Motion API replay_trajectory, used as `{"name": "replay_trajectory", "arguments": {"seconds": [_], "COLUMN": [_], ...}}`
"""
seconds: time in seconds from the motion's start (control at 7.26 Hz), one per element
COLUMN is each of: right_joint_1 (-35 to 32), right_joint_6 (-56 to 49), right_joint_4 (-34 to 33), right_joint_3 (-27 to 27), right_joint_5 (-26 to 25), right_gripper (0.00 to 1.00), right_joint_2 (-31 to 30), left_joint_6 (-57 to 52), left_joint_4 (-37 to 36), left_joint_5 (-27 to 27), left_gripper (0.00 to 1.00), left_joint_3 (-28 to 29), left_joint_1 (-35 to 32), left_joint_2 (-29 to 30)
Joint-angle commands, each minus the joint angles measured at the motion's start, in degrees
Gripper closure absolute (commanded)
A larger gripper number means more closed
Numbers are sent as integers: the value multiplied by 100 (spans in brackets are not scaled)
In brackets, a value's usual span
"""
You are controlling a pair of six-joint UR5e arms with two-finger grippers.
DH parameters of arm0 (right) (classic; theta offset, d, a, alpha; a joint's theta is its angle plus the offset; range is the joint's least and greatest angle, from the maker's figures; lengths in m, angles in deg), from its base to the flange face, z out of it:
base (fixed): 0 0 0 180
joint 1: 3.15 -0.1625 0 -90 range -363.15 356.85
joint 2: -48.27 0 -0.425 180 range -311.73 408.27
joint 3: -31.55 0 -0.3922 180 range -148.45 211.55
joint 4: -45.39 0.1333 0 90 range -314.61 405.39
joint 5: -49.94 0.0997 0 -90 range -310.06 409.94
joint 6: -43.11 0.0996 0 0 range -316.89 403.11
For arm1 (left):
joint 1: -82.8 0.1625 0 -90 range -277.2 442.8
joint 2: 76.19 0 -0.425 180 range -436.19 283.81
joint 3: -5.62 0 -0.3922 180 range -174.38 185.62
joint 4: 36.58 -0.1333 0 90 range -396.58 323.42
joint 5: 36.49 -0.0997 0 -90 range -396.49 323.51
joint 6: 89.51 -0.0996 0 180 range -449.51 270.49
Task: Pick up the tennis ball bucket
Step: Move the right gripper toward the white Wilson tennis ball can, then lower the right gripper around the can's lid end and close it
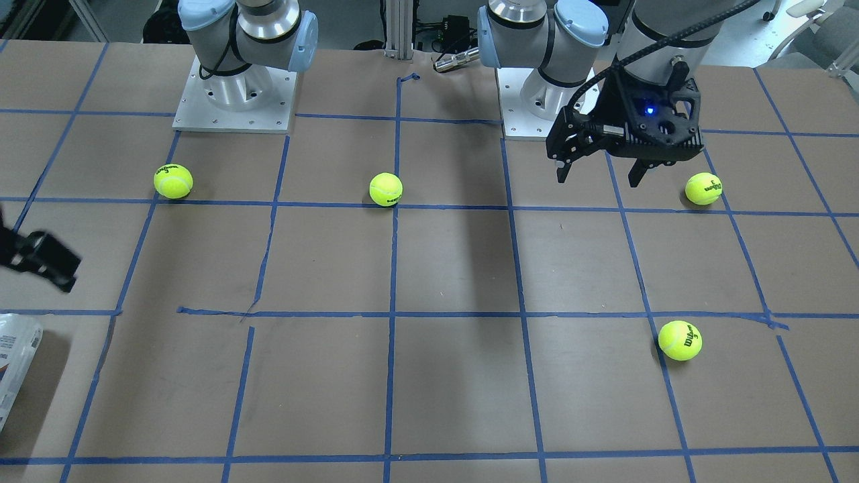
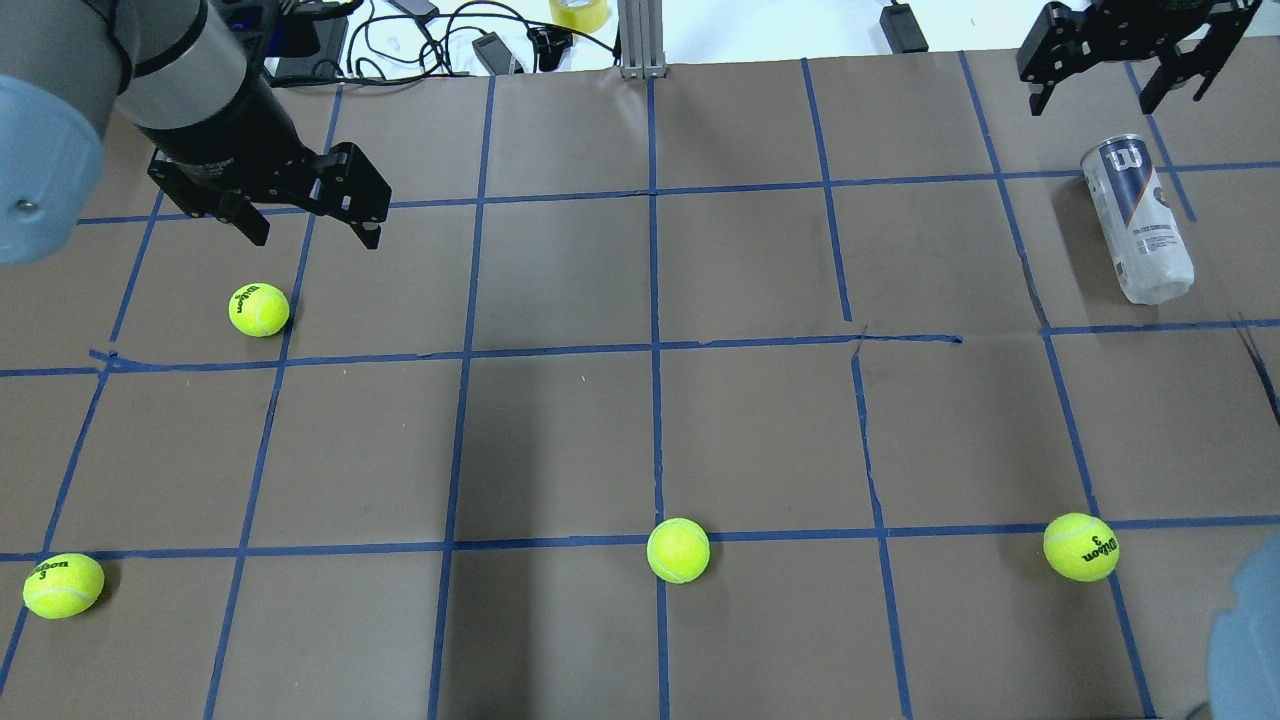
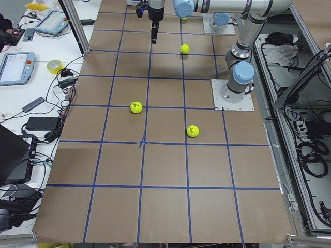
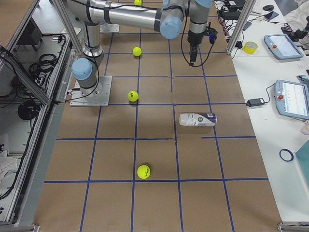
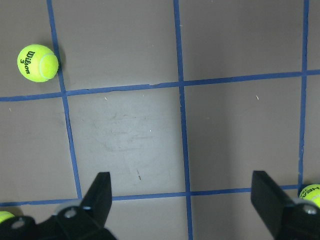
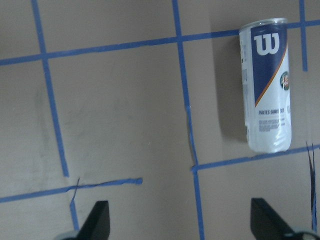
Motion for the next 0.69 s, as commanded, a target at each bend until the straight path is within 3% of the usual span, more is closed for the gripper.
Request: {"name": "replay_trajectory", "arguments": {"seconds": [0.0,0.55], "right_joint_1": [567,1165], "right_joint_6": [-433,-1980], "right_joint_4": [-175,-1457], "right_joint_3": [554,1179], "right_joint_5": [-33,27], "right_gripper": [0,0], "right_joint_2": [1008,2530], "left_joint_6": [-2,-2], "left_joint_4": [0,0], "left_joint_5": [0,0], "left_gripper": [0,0], "left_joint_3": [0,-26], "left_joint_1": [-1,-1], "left_joint_2": [-8,-26]}}
